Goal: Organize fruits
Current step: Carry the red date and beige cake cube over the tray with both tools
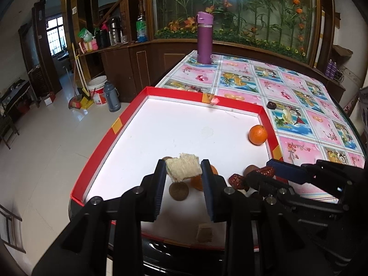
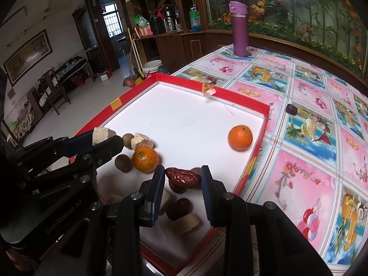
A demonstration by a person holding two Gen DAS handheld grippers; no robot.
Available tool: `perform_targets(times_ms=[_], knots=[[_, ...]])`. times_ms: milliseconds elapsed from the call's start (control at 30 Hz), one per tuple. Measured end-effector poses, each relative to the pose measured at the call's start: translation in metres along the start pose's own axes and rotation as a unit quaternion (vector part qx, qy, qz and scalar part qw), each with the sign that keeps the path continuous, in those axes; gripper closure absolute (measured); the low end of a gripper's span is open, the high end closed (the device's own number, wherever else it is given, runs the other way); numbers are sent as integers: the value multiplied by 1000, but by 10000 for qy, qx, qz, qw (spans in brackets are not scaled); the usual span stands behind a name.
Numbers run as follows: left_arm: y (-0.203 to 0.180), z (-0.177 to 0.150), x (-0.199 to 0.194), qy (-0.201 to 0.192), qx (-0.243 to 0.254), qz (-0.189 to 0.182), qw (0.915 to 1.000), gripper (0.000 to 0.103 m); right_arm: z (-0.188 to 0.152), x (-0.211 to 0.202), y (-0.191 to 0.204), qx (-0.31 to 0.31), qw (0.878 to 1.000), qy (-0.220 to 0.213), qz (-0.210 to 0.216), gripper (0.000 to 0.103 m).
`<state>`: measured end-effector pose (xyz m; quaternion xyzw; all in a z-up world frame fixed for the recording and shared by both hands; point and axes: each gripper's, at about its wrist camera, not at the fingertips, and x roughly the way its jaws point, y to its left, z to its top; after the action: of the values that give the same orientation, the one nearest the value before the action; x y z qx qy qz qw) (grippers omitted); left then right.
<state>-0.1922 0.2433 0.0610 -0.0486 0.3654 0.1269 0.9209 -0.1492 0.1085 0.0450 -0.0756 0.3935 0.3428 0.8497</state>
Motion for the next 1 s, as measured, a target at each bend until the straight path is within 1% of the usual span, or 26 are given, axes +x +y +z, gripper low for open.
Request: perform_targets(times_ms=[500,1000], knots=[[0,-3,7,102,-40,159,9998,70,-7,3,-2,100,9999,55,-7,72],[0,-3,9,127,-36,175,9998,70,-8,5,-5,168,9998,111,-16,72]])
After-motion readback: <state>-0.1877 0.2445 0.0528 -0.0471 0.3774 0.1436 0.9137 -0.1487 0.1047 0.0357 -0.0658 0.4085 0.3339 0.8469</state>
